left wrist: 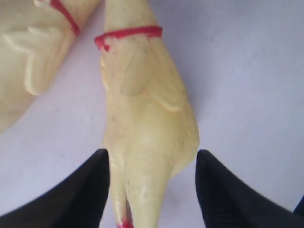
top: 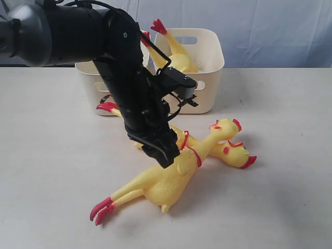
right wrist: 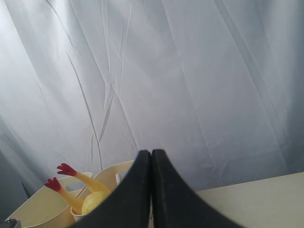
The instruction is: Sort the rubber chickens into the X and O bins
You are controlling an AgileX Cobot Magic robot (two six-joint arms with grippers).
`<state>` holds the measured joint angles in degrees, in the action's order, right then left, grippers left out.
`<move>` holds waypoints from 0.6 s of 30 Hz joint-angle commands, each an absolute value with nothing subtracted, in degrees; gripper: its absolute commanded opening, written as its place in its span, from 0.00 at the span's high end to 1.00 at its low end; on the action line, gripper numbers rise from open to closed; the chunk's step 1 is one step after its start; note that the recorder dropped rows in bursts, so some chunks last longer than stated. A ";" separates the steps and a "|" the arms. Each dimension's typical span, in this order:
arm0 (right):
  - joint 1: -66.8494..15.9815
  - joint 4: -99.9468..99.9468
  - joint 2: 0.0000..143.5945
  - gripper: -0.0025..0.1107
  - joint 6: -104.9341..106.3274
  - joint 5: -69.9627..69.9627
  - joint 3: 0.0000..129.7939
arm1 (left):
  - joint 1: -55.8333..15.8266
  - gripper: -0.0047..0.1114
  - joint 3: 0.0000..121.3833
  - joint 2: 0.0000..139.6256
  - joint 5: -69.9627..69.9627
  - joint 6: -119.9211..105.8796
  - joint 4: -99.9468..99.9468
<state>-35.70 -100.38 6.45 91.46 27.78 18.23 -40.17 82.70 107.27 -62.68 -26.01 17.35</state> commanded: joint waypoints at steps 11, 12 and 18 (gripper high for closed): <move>-35.41 -99.95 6.05 0.99 91.57 27.76 18.01 | -40.15 0.51 81.64 106.59 -57.47 -25.48 16.04; -35.41 -99.95 6.05 0.99 91.57 27.76 18.01 | -40.15 0.51 81.64 106.59 -55.26 -25.48 16.98; -35.41 -99.95 6.05 0.99 91.57 27.76 18.01 | -40.27 0.36 81.64 106.69 -47.46 -25.68 22.23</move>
<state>-35.70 -100.38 6.45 91.36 27.78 18.23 -40.17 81.72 107.16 -50.43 -25.77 19.92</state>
